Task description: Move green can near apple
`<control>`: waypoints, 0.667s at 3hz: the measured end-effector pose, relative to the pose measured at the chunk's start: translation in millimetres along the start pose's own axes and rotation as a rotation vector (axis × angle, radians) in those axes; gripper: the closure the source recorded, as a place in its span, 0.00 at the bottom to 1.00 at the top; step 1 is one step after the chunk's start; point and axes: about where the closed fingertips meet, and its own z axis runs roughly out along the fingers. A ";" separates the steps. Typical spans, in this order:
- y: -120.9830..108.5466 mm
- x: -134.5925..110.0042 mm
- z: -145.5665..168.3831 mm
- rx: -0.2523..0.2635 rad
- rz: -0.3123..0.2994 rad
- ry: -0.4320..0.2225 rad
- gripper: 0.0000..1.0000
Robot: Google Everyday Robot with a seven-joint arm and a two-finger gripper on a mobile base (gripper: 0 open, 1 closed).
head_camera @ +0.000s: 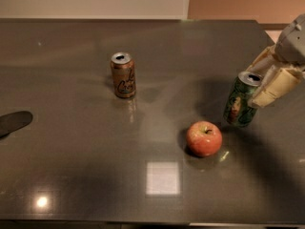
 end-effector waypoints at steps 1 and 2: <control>19.0 10.0 6.8 -0.030 -0.035 0.002 0.82; 31.0 17.0 12.5 -0.052 -0.066 0.002 0.59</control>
Offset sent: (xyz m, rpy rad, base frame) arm -0.0684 -0.0129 -0.0306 -0.0126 0.0883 0.1646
